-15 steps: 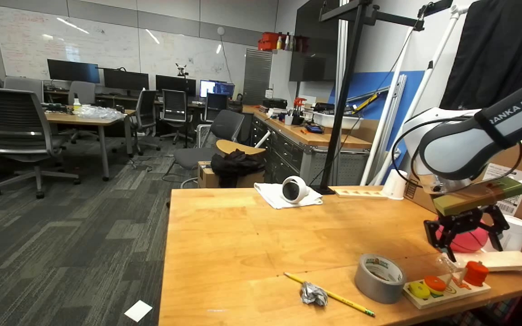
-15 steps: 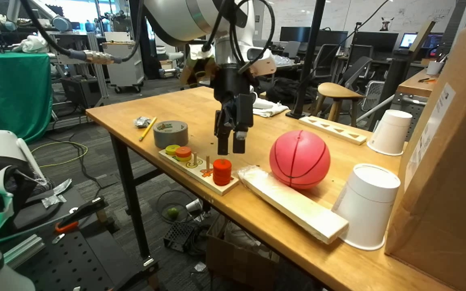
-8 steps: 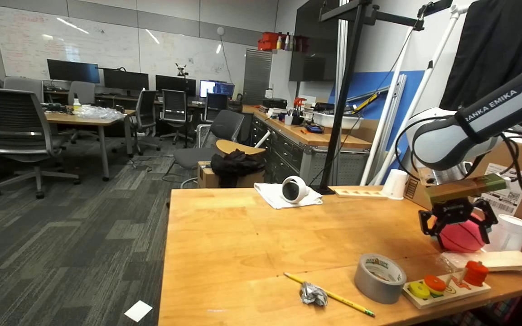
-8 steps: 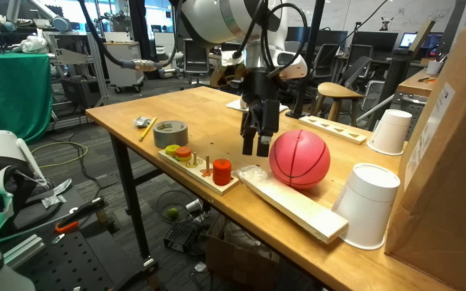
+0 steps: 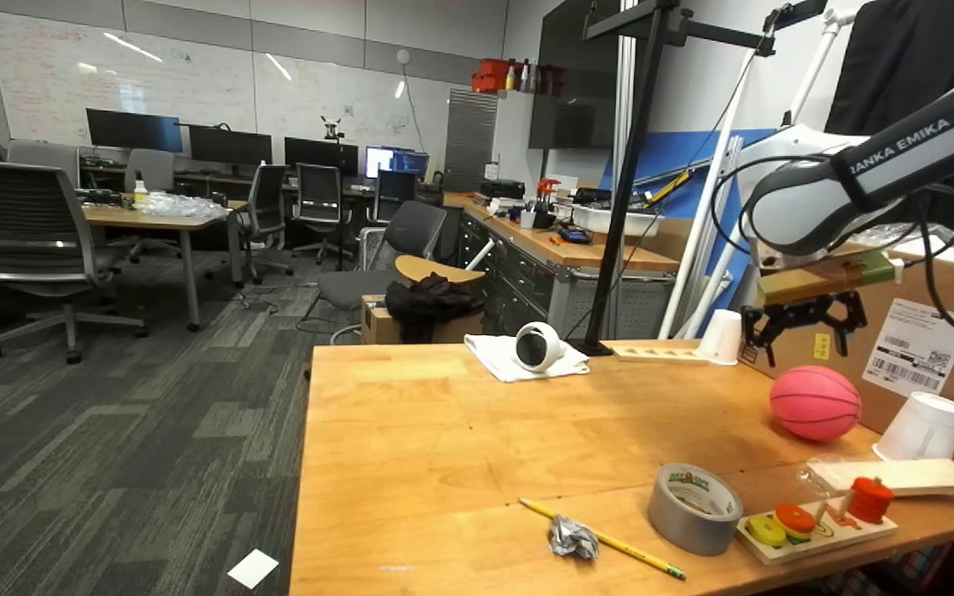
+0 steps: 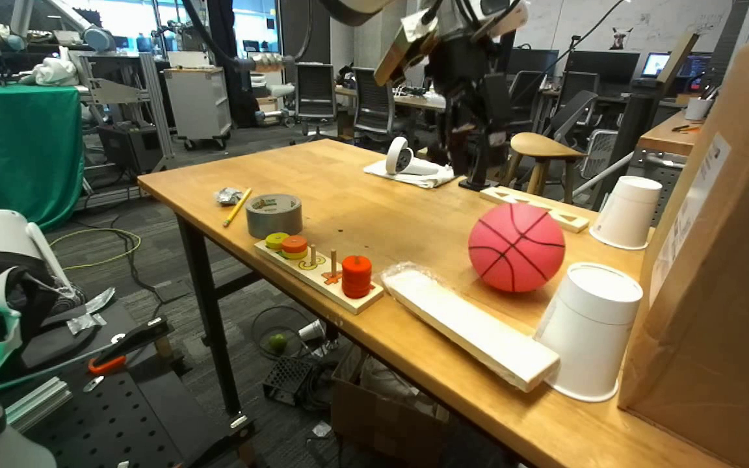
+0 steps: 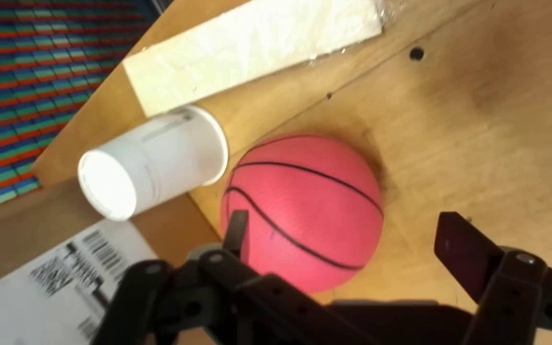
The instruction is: Move the ball to the right
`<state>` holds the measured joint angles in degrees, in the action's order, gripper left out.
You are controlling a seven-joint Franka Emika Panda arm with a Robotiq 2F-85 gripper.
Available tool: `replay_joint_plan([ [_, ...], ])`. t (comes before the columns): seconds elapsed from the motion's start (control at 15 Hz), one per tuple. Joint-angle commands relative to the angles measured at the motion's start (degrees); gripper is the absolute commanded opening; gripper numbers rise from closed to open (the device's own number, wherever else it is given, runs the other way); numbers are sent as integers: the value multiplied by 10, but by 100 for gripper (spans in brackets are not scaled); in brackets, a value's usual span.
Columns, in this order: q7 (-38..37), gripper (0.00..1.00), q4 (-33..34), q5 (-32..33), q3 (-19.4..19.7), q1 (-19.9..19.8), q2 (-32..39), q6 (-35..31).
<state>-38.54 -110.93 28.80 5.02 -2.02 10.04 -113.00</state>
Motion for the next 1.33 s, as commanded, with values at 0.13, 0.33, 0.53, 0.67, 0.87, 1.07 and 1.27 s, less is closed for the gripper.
replay_joint_plan([
  [0.13, -28, 100, -3, 63, -4, 8, -67, -72],
  [0.33, 13, 100, -15, -32, -24, 14, -57, -75],
  [0.53, 39, 100, -23, -122, -41, 24, -36, -57],
  [0.67, 55, 100, -23, -164, -47, 30, -23, -47],
  [0.87, 73, 100, -16, -201, -48, 34, -6, -20],
  [1.07, 51, 100, -2, -189, -38, 37, 10, 35],
  [1.27, 35, 100, 11, -170, -24, 34, 23, 73],
])
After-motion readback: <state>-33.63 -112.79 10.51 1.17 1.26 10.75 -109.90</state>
